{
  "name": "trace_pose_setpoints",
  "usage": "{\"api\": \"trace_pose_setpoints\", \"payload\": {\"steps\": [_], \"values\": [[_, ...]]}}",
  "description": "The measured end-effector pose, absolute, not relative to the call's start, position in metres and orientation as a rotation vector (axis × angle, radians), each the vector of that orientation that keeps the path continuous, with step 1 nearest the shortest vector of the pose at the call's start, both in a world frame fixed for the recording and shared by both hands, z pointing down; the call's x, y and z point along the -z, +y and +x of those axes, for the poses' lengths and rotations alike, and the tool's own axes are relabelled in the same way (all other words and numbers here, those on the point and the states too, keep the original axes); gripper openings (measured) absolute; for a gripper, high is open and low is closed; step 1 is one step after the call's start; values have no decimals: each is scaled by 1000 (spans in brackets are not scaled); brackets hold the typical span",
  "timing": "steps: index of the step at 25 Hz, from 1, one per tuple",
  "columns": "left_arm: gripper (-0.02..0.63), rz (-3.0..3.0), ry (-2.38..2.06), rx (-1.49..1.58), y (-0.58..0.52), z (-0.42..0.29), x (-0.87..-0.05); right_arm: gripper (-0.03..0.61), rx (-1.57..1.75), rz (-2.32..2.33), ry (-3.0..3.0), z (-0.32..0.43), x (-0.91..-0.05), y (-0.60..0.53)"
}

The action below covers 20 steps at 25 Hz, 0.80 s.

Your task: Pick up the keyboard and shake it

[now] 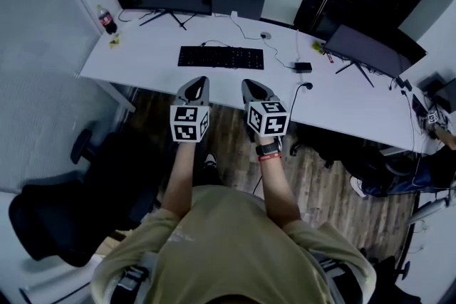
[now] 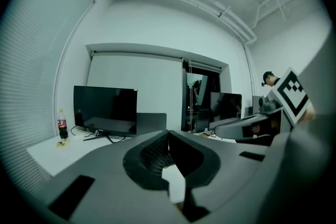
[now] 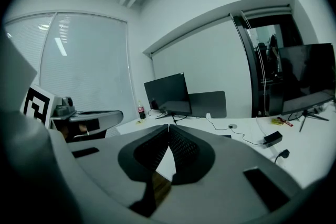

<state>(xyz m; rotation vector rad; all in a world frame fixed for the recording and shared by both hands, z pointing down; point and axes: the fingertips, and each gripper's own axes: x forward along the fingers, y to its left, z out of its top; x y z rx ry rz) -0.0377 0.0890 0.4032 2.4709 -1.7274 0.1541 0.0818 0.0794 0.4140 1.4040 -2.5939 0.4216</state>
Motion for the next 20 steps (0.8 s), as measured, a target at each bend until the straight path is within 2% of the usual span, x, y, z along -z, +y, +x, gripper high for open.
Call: {"api": "trace_pose_setpoints", "payload": {"steps": [20], "values": [[20,2437,-1593,-226,-87,-112,-436,26,-478,1422,-2458,20,-439,-84]]}}
